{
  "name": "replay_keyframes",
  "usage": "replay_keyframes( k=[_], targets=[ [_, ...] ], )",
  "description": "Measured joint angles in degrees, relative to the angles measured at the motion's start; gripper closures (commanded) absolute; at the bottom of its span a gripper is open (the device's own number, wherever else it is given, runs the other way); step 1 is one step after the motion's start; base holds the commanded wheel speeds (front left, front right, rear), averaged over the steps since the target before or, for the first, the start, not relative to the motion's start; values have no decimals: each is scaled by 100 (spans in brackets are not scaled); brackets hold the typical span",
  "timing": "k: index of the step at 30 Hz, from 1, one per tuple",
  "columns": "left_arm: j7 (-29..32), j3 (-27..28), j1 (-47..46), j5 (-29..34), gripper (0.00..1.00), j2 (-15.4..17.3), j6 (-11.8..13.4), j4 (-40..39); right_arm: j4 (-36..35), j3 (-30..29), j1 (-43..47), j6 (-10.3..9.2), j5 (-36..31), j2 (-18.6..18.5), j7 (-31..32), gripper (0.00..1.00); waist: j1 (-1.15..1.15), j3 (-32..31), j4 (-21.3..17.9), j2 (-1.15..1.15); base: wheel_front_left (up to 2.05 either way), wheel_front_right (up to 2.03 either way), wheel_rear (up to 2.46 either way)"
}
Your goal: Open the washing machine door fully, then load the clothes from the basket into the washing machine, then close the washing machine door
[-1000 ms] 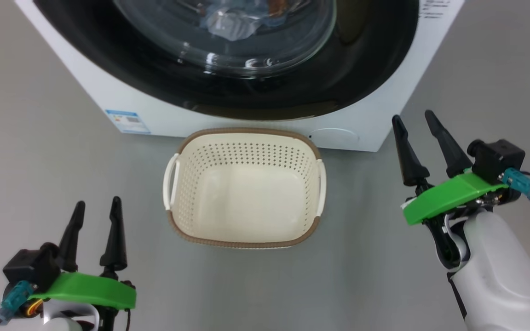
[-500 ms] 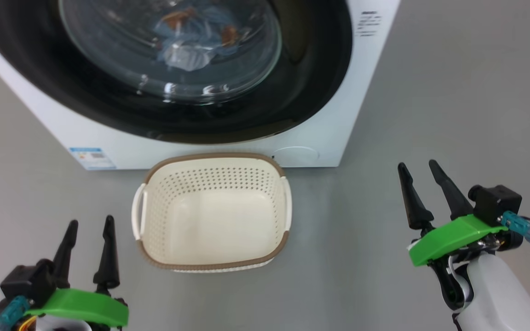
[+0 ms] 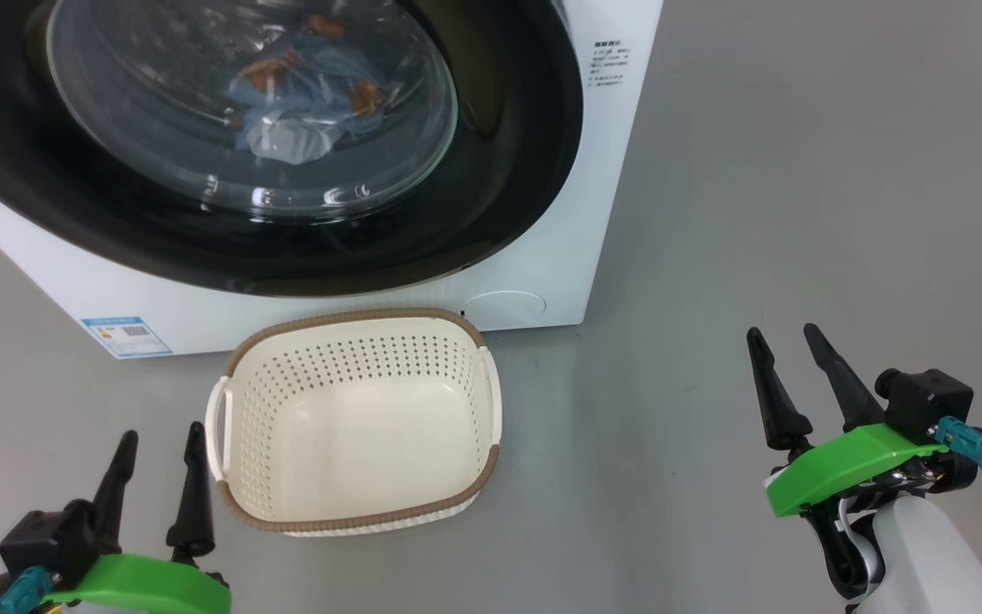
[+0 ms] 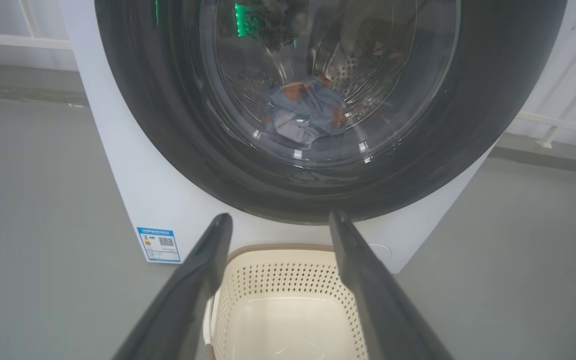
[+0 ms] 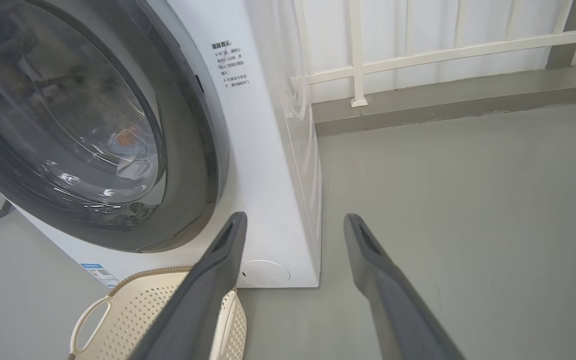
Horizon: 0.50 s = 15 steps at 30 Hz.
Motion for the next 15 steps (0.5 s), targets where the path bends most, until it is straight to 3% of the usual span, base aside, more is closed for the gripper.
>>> replay_keyframes(
  k=[15],
  targets=[
    [0,52,120,201,0,9,0,85,-42,-102,200,0,0,7,0,0,0,-97,-64,0,0,0,0]
  ],
)
